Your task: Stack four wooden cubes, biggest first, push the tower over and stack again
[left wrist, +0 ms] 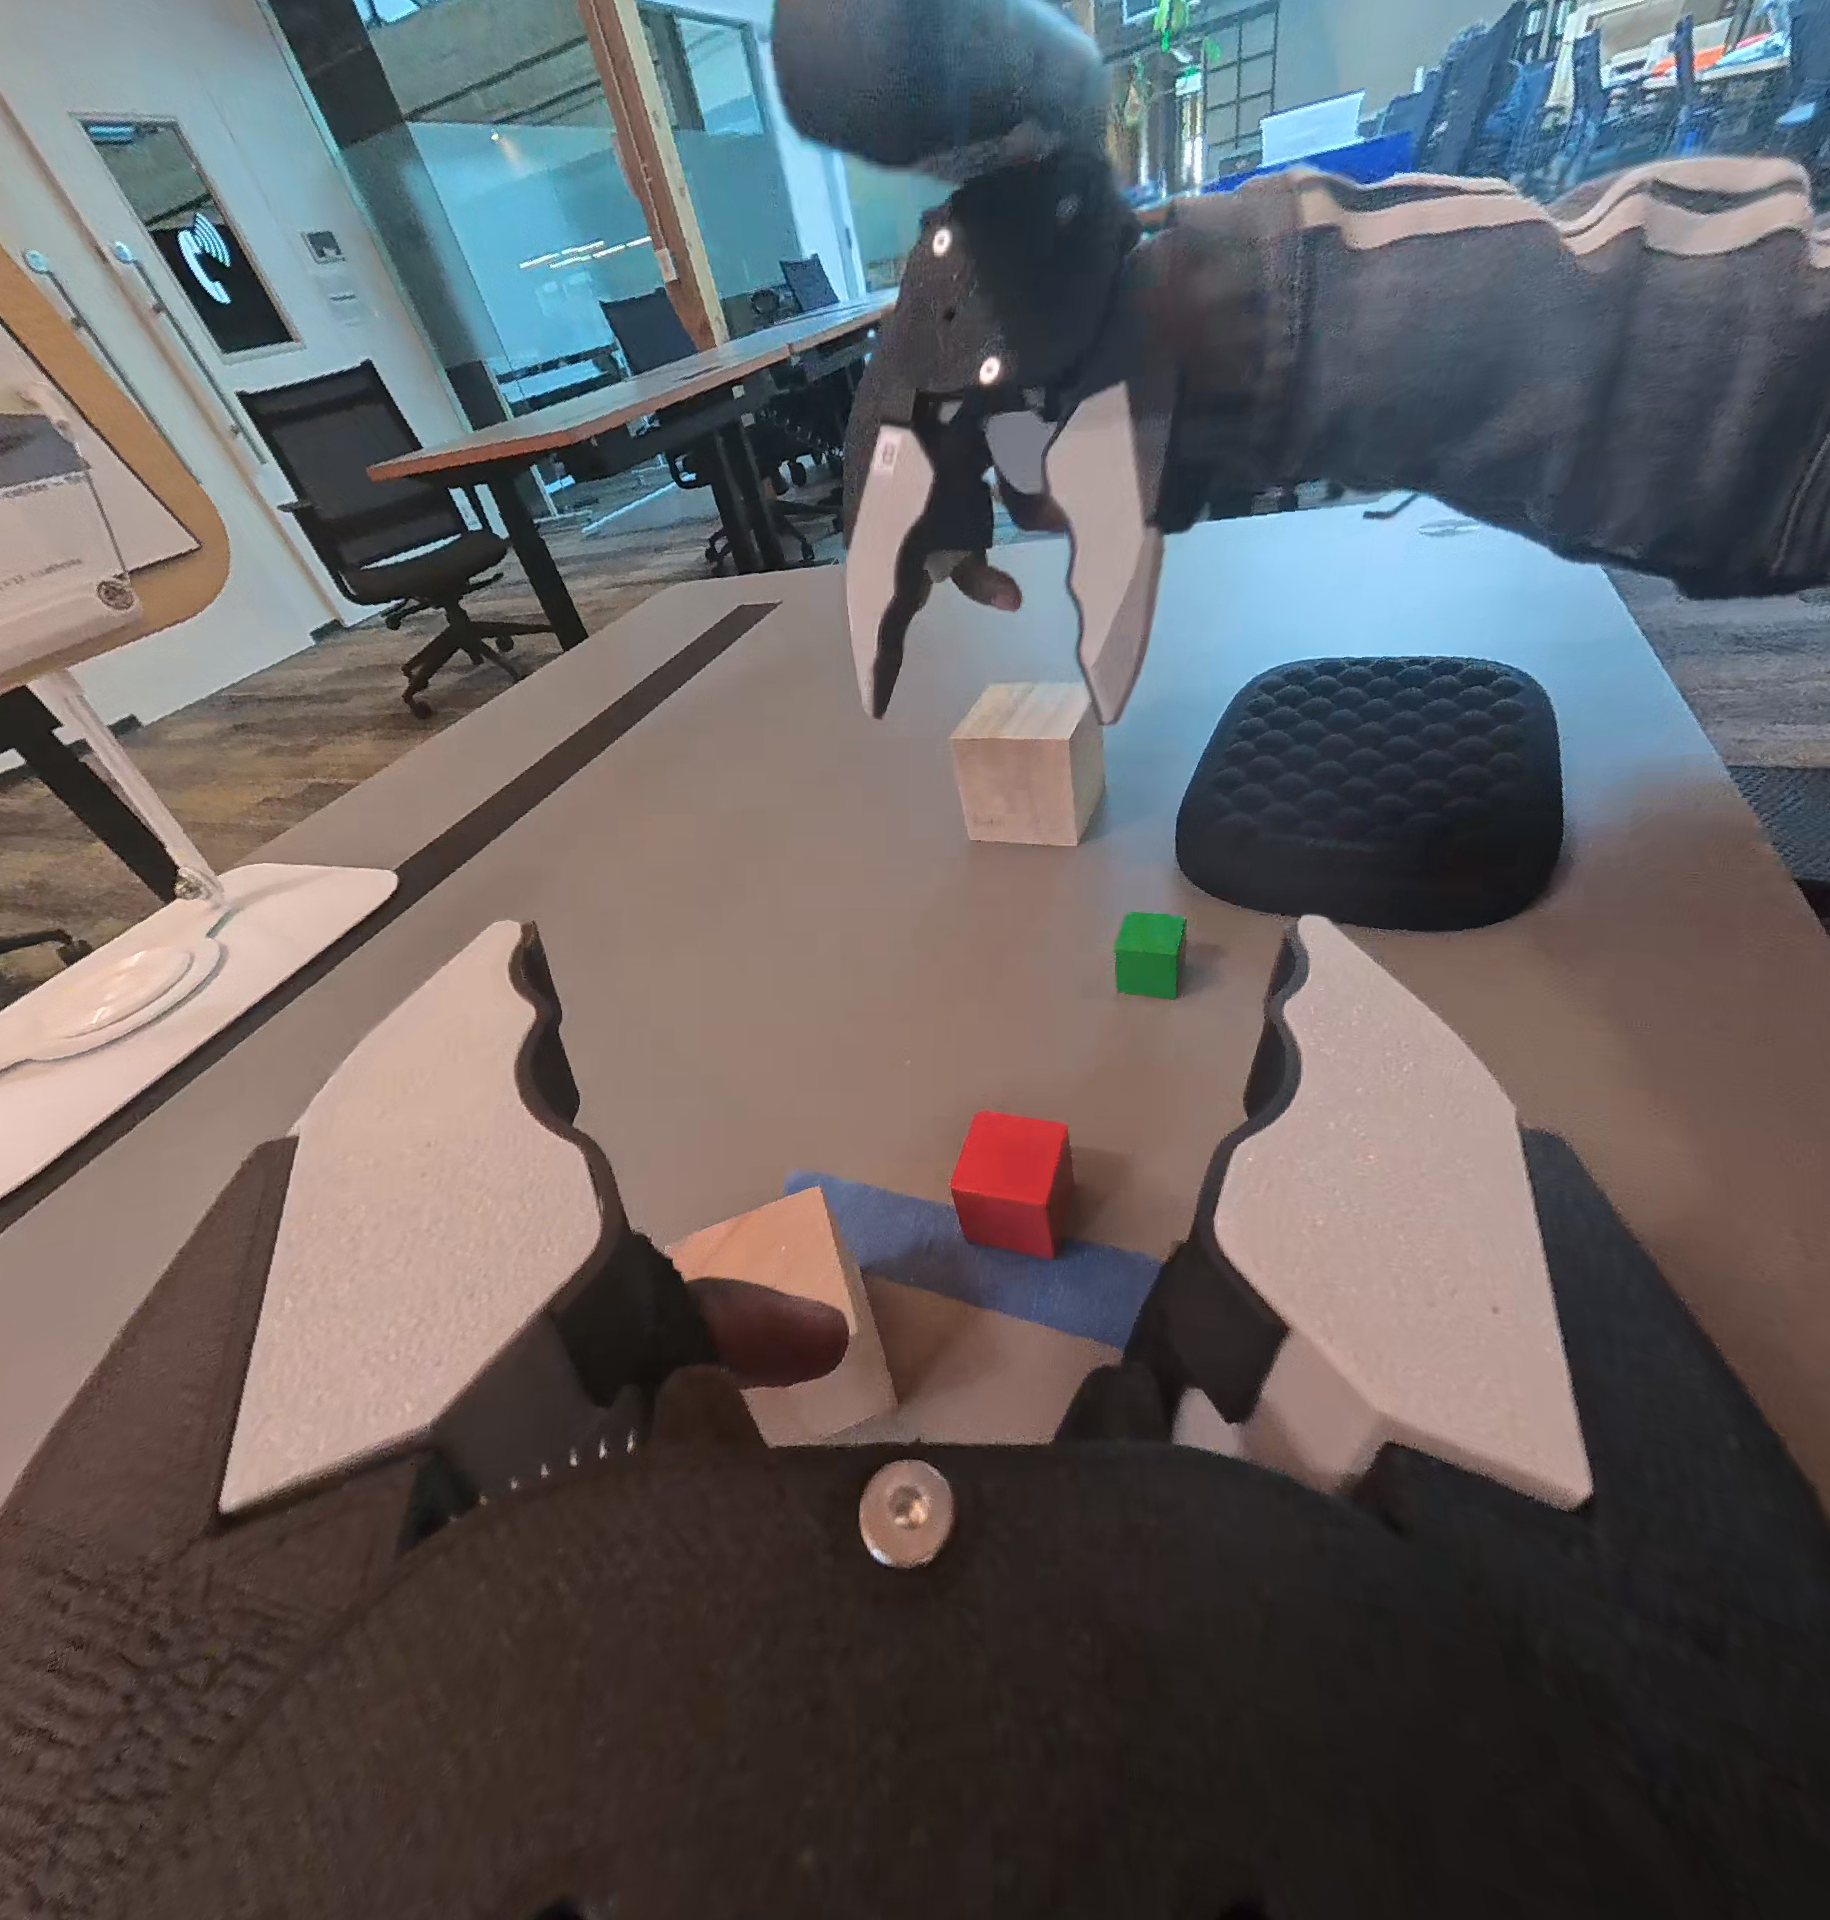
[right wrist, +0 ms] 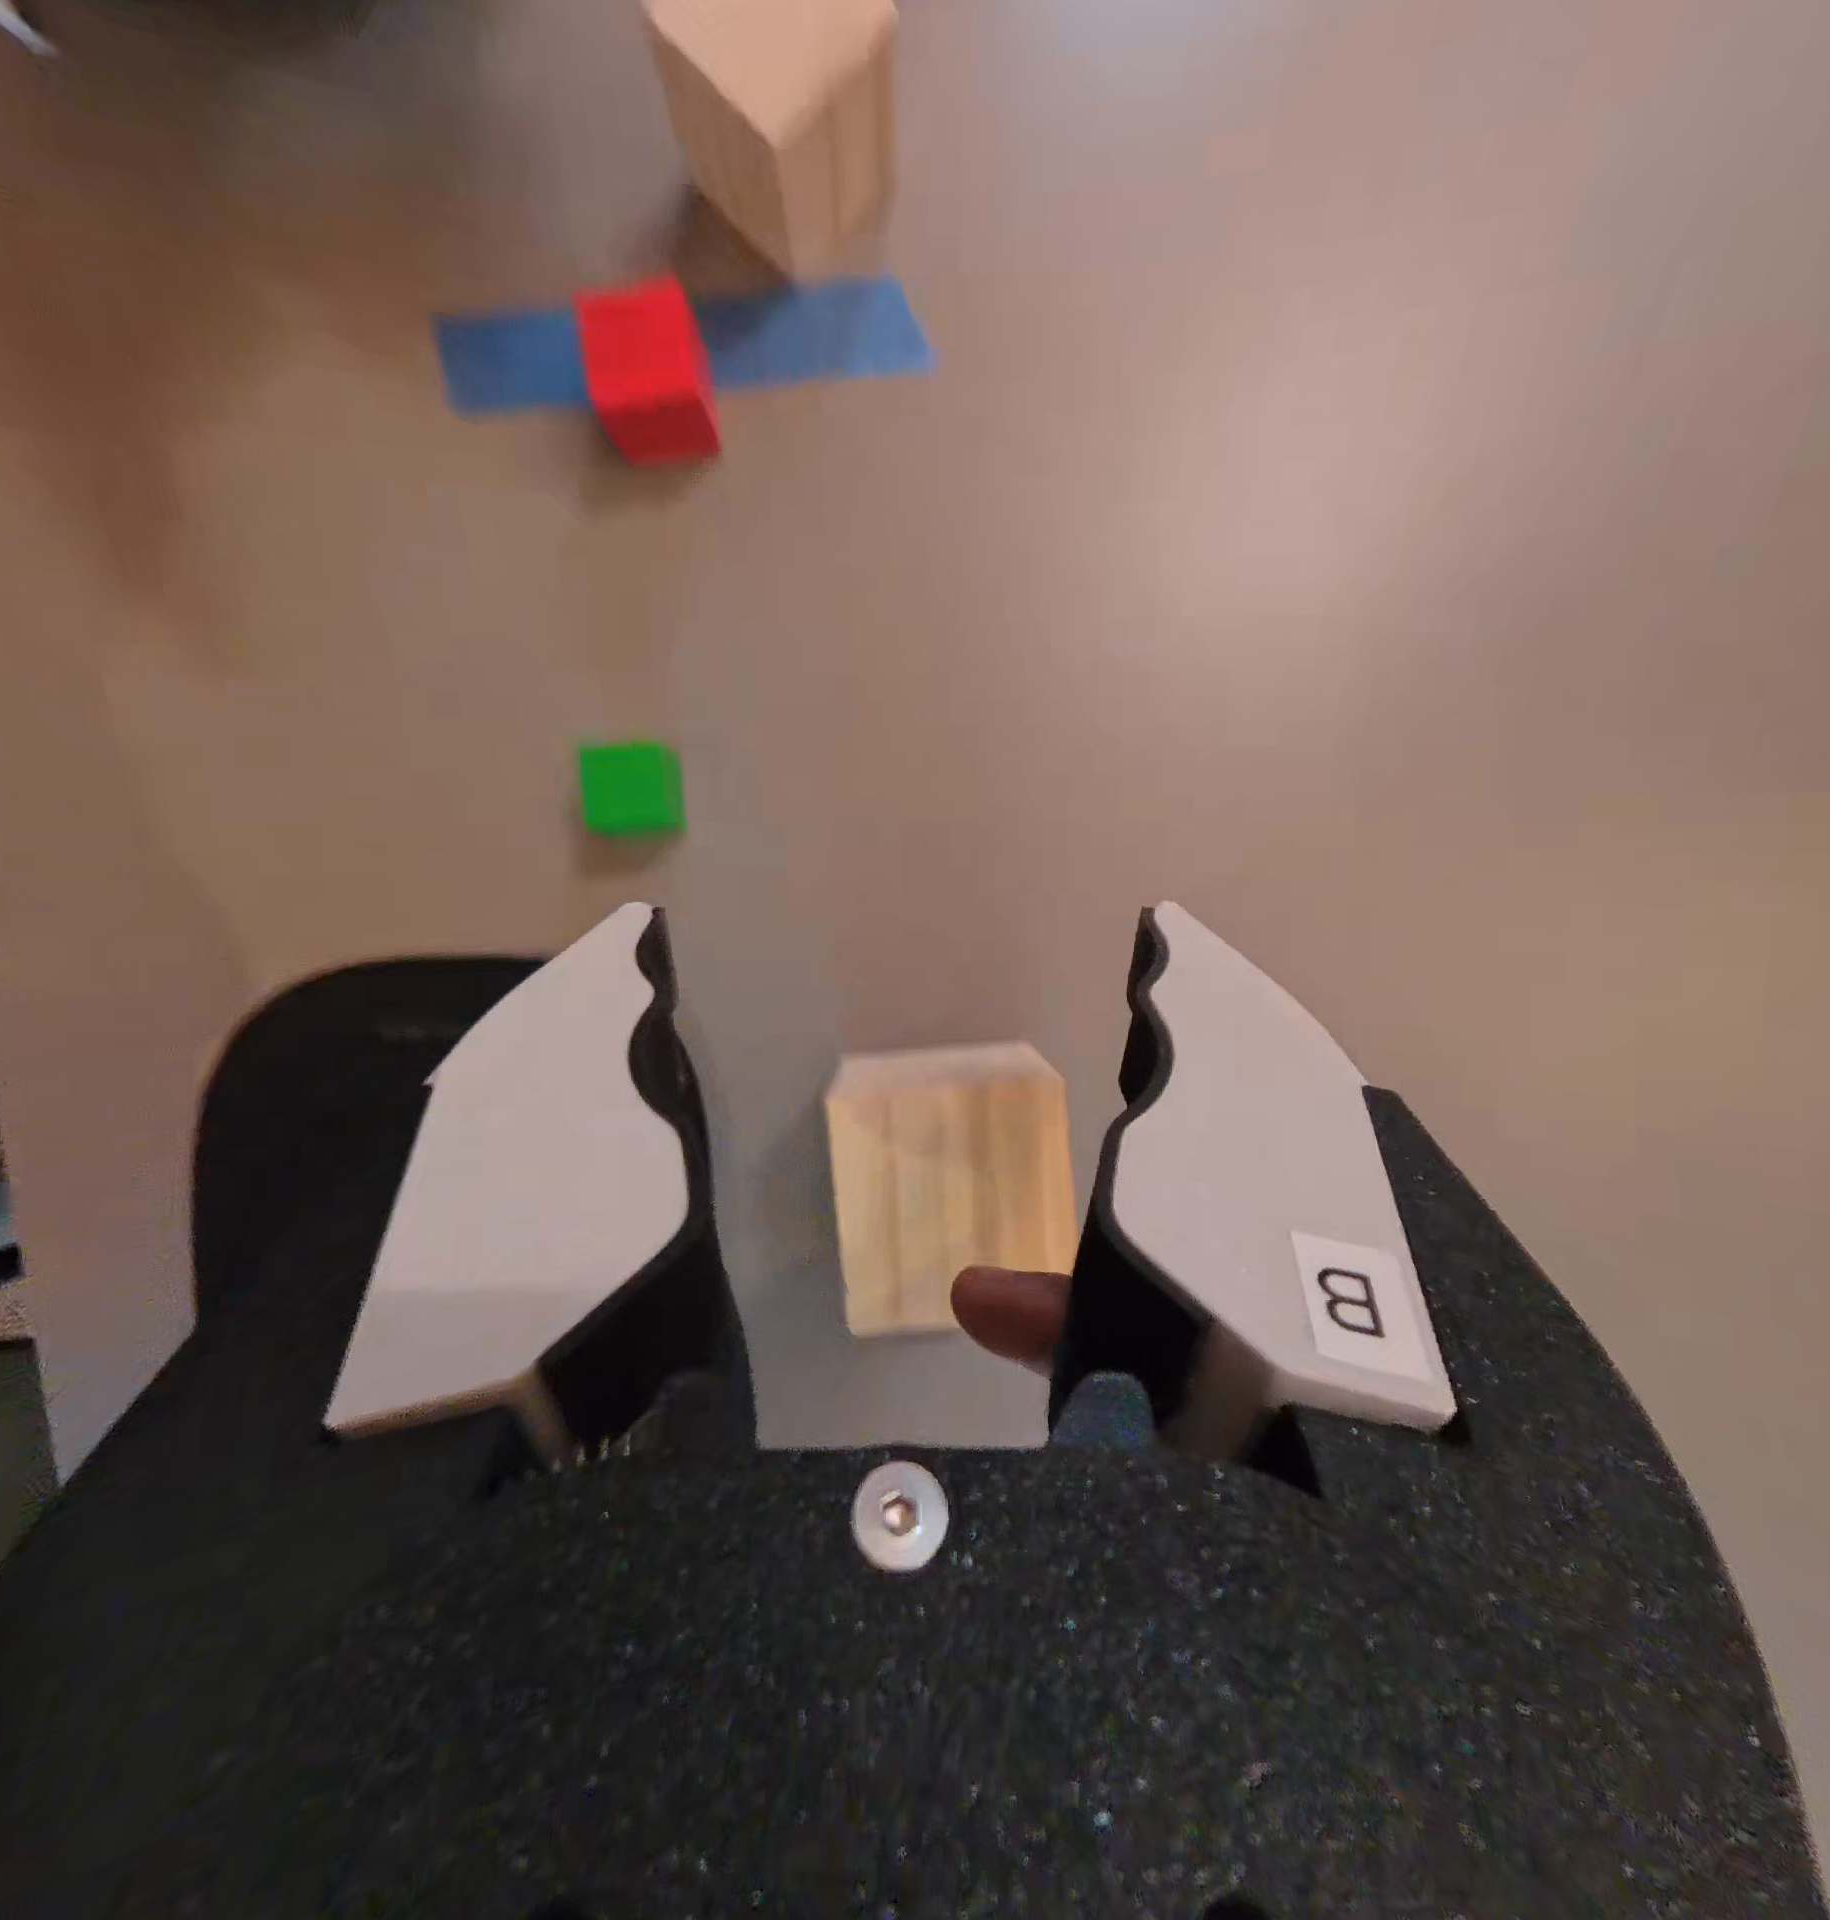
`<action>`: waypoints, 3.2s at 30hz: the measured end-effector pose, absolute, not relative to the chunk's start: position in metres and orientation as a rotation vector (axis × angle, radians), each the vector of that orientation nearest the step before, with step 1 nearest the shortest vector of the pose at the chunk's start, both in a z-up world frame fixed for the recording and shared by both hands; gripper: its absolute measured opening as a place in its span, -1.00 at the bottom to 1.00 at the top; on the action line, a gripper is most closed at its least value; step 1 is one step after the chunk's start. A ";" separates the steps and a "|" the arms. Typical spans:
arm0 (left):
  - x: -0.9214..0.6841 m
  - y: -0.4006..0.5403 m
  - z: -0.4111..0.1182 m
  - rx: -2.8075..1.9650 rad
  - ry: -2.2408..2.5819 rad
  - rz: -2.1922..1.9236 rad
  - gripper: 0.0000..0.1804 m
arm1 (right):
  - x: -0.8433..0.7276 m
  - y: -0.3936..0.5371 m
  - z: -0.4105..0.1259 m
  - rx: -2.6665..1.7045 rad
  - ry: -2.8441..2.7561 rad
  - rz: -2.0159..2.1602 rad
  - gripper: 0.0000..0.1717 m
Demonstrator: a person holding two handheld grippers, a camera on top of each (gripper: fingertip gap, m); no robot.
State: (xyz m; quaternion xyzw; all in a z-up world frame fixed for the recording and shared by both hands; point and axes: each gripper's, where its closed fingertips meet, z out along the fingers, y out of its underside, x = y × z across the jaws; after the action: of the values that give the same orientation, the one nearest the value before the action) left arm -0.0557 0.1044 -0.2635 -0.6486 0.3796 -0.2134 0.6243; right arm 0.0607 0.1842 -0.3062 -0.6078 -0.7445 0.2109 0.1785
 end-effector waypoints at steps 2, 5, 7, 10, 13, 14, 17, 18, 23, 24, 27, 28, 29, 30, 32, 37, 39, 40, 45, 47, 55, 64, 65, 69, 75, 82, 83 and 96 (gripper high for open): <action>-0.059 0.106 -0.265 -1.508 0.866 -0.484 0.40 | 0.048 0.170 -0.304 -1.668 -2.113 0.648 0.01; -0.070 0.112 -0.269 -1.569 0.814 -0.466 0.30 | 0.036 0.158 -0.307 -1.612 -2.089 0.693 0.03; -0.086 0.123 -0.281 -1.686 0.762 -0.385 0.10 | 0.029 0.156 -0.303 -1.587 -2.007 0.760 0.05; -0.106 0.131 -0.311 -1.913 0.722 -0.285 -0.05 | 0.020 0.153 -0.291 -1.514 -1.875 0.870 0.04; -0.106 0.130 -0.338 -2.065 0.750 -0.269 -0.17 | 0.018 0.150 -0.286 -1.475 -1.816 0.904 0.03; -0.107 0.130 -0.345 -2.094 0.769 -0.233 -0.26 | 0.017 0.150 -0.285 -1.465 -1.806 0.911 0.03; -0.114 0.134 -0.348 -2.136 0.712 -0.189 -0.52 | 0.012 0.145 -0.277 -1.403 -1.757 0.950 0.00; -0.118 0.137 -0.343 -2.125 0.648 -0.206 -0.52 | 0.007 0.143 -0.272 -1.364 -1.722 0.974 -0.02; -0.104 0.134 -0.252 -1.651 0.021 -1.178 -0.52 | -0.027 0.135 -0.229 -0.991 -1.357 0.946 -0.02; -0.100 0.130 -0.243 -1.570 -0.055 -1.374 -0.52 | -0.032 0.131 -0.223 -0.911 -1.312 0.887 -0.05; -0.082 0.121 -0.234 -1.472 -0.117 -1.661 -0.52 | -0.049 0.117 -0.222 -0.805 -1.342 0.685 -0.09; -0.076 0.120 -0.234 -1.470 -0.114 -1.690 -0.52 | -0.055 0.112 -0.222 -0.791 -1.349 0.670 -0.09; -0.072 0.118 -0.233 -1.459 -0.106 -1.713 -0.52 | -0.060 0.107 -0.223 -0.786 -1.354 0.672 -0.11; -0.069 0.116 -0.230 -1.434 -0.107 -1.746 -0.52 | -0.065 0.104 -0.227 -0.788 -1.369 0.667 -0.13; -0.068 0.113 -0.225 -1.390 -0.103 -1.793 -0.52 | -0.071 0.105 -0.234 -0.801 -1.404 0.616 -0.35; -0.058 0.095 -0.220 -1.453 0.323 -1.467 -0.31 | -0.055 0.103 -0.230 -0.848 -1.493 0.667 -0.50; -0.058 0.092 -0.233 -1.518 0.588 -1.066 -0.03 | -0.033 0.111 -0.231 -0.943 -1.624 0.680 -0.50; -0.062 0.094 -0.241 -1.524 0.685 -0.861 0.11 | -0.018 0.118 -0.235 -1.021 -1.732 0.666 -0.50; -0.057 0.091 -0.260 -1.509 0.849 -0.703 0.15 | 0.085 0.153 -0.259 -1.595 -2.316 0.464 -0.50; -0.057 0.092 -0.264 -1.513 0.864 -0.680 0.15 | 0.110 0.169 -0.265 -1.697 -2.461 0.283 -0.50; -0.053 0.093 -0.276 -1.542 0.908 -0.648 0.15 | 0.127 0.198 -0.299 -1.827 -2.590 0.105 -0.50; -0.053 0.093 -0.277 -1.545 0.910 -0.641 0.15 | 0.129 0.206 -0.307 -1.869 -2.612 0.084 -0.49; -0.053 0.094 -0.277 -1.545 0.908 -0.643 0.15 | 0.129 0.206 -0.308 -1.872 -2.618 0.088 -0.49; -0.053 0.094 -0.278 -1.549 0.912 -0.642 0.15 | 0.130 0.208 -0.308 -1.872 -2.639 0.068 -0.49; -0.052 0.094 -0.280 -1.555 0.923 -0.636 0.15 | 0.129 0.208 -0.309 -1.848 -2.661 0.055 -0.46; -0.052 0.094 -0.280 -1.553 0.927 -0.635 0.15 | 0.104 0.198 -0.282 -1.808 -2.400 0.216 -0.11; -0.052 0.094 -0.280 -1.554 0.927 -0.635 0.15 | 0.095 0.190 -0.275 -1.777 -2.339 0.286 -0.08; -0.050 0.093 -0.287 -1.593 0.948 -0.639 0.15 | -0.006 0.098 -0.322 -1.556 -1.991 0.733 -0.26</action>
State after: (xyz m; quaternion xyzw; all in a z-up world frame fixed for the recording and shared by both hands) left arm -0.0504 0.0928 -0.2872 -0.6749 0.4017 -0.2709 0.5565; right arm -0.0061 0.0979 -0.3215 -0.5723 -0.7321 0.2695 0.2527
